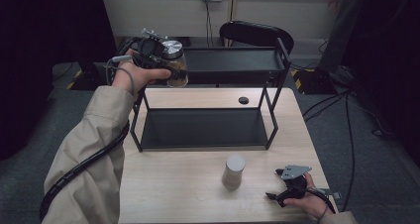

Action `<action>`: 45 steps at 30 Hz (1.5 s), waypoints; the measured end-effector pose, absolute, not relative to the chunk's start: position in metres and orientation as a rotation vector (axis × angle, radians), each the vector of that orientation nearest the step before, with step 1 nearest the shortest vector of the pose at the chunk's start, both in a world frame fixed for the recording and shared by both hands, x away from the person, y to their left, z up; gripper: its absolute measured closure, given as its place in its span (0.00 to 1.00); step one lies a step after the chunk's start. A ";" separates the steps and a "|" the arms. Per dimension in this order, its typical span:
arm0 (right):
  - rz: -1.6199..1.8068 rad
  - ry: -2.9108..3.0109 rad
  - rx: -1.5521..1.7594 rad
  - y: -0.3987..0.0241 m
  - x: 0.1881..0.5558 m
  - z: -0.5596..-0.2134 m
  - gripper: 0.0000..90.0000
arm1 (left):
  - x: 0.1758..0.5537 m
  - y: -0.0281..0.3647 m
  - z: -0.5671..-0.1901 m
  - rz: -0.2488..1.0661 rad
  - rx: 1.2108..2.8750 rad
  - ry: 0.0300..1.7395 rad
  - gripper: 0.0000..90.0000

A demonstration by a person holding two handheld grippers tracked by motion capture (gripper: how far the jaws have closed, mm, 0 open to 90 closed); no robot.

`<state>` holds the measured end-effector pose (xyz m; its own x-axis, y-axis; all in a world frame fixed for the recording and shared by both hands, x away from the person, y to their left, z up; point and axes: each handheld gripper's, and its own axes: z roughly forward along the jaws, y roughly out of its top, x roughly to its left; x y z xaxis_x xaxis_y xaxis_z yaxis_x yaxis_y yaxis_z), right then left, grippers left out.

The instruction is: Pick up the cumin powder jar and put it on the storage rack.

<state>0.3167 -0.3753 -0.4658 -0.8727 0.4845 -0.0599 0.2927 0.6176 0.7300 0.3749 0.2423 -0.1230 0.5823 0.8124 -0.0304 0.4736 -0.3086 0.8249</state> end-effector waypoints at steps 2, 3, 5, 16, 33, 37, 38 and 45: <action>1.103 2.592 0.635 -0.375 0.317 -0.466 0.00 | 0.379 0.239 -0.120 0.518 1.968 1.042 0.34; 1.103 2.592 0.635 -0.375 0.317 -0.466 0.00 | 0.381 0.238 -0.119 0.521 1.965 1.050 0.34; 1.103 2.592 0.635 -0.375 0.317 -0.466 0.00 | 0.385 0.235 -0.117 0.534 1.960 1.057 0.34; 1.104 2.593 0.636 -0.375 0.317 -0.466 0.00 | 0.406 0.221 -0.120 0.591 1.917 1.114 0.34; 1.106 2.595 0.634 -0.376 0.317 -0.466 0.00 | 0.431 0.212 -0.129 0.637 1.921 1.149 0.34; 1.106 2.595 0.632 -0.376 0.317 -0.466 0.00 | 0.434 0.211 -0.133 0.638 1.925 1.154 0.34; 1.106 2.595 0.632 -0.376 0.317 -0.466 0.00 | 0.435 0.211 -0.135 0.639 1.918 1.154 0.34; 1.105 2.595 0.632 -0.376 0.317 -0.466 0.00 | 0.436 0.210 -0.138 0.649 1.916 1.163 0.34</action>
